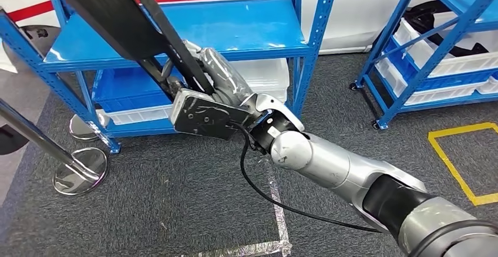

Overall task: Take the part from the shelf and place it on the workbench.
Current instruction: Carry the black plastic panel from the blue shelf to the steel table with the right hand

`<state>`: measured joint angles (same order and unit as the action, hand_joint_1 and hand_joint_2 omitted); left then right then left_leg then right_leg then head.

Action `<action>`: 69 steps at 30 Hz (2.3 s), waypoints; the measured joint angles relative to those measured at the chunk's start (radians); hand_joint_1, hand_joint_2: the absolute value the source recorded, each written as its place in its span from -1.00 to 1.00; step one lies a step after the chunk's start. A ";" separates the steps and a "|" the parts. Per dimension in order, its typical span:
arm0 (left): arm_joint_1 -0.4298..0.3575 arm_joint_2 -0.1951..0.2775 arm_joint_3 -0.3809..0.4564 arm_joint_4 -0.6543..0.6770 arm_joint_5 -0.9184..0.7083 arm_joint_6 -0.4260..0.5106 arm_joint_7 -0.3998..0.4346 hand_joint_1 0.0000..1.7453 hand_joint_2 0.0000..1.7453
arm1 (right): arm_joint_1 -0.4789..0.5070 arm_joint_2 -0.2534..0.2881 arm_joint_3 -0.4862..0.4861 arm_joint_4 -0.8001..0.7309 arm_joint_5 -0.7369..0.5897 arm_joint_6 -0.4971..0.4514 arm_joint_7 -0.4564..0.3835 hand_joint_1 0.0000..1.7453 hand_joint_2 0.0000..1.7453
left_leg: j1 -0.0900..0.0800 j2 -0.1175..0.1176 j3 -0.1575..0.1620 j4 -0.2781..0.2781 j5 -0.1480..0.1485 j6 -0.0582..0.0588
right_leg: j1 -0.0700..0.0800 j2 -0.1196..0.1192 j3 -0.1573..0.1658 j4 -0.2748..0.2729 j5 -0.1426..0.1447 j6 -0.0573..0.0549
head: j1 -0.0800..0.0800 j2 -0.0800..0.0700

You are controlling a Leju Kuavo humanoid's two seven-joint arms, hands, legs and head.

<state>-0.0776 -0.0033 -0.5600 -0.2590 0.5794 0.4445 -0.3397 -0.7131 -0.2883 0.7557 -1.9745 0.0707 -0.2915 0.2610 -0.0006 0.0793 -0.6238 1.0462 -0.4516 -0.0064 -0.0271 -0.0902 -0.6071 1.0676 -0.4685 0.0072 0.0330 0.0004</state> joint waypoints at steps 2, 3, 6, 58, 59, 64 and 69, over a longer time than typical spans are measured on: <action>0.001 0.002 0.000 0.000 0.002 0.001 0.000 -1.00 1.00 | 0.000 -0.012 -0.010 -0.020 0.006 0.000 0.010 1.00 1.00 | -0.003 -0.024 -0.001 -0.009 0.008 0.015 | 0.000 -0.016 0.004 -0.007 0.001 0.014 | 0.001 0.000; 0.004 0.003 0.000 0.000 0.004 0.001 0.000 -1.00 1.00 | 0.001 -0.020 -0.015 -0.029 0.009 0.000 0.016 1.00 1.00 | -0.003 -0.036 0.002 -0.017 0.013 0.022 | -0.002 -0.010 0.005 -0.006 -0.004 0.020 | 0.001 0.000; 0.006 0.004 0.000 0.000 0.010 0.002 0.000 -1.00 1.00 | 0.005 -0.044 -0.031 -0.056 0.015 -0.001 0.028 1.00 1.00 | -0.001 -0.069 0.010 -0.036 0.027 0.045 | -0.002 0.062 -0.041 0.099 -0.071 0.021 | 0.003 0.000; 0.008 0.024 -0.001 0.002 0.034 0.018 -0.019 -1.00 1.00 | 0.067 -0.131 -0.089 -0.215 0.078 0.007 0.059 1.00 1.00 | 0.001 -0.063 -0.108 0.134 0.007 0.012 | 0.002 0.021 0.021 0.004 -0.026 -0.006 | -0.005 0.000; 0.008 0.025 -0.001 0.002 0.034 0.018 -0.019 -1.00 1.00 | 0.066 -0.131 -0.089 -0.216 0.078 0.008 0.059 1.00 1.00 | -0.006 -0.042 -0.075 0.072 0.026 0.017 | 0.004 0.010 0.026 0.003 -0.030 -0.004 | -0.005 0.000; 0.007 0.027 -0.002 0.002 0.034 0.018 -0.017 -1.00 1.00 | 0.067 -0.134 -0.090 -0.218 0.080 0.008 0.059 1.00 1.00 | -0.025 -0.047 -0.030 -0.010 0.037 0.044 | 0.005 -0.021 0.047 -0.012 -0.042 0.020 | -0.003 0.000; 0.004 0.033 -0.003 0.002 0.039 0.020 0.021 -1.00 1.00 | 0.079 -0.138 -0.090 -0.220 0.095 0.010 0.059 1.00 1.00 | -0.016 -0.103 -0.003 -0.032 0.039 0.071 | 0.006 0.086 -0.075 0.217 -0.135 0.025 | -0.001 0.000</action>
<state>-0.0740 0.0299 -0.5631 -0.2567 0.6185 0.4644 -0.3182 -0.6343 -0.4268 0.6653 -2.1942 0.1659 -0.2819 0.3199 -0.0170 -0.0237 -0.6265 1.0138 -0.4122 0.0648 -0.0214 -0.0045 -0.6821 1.2843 -0.6037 0.0320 0.0320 0.0003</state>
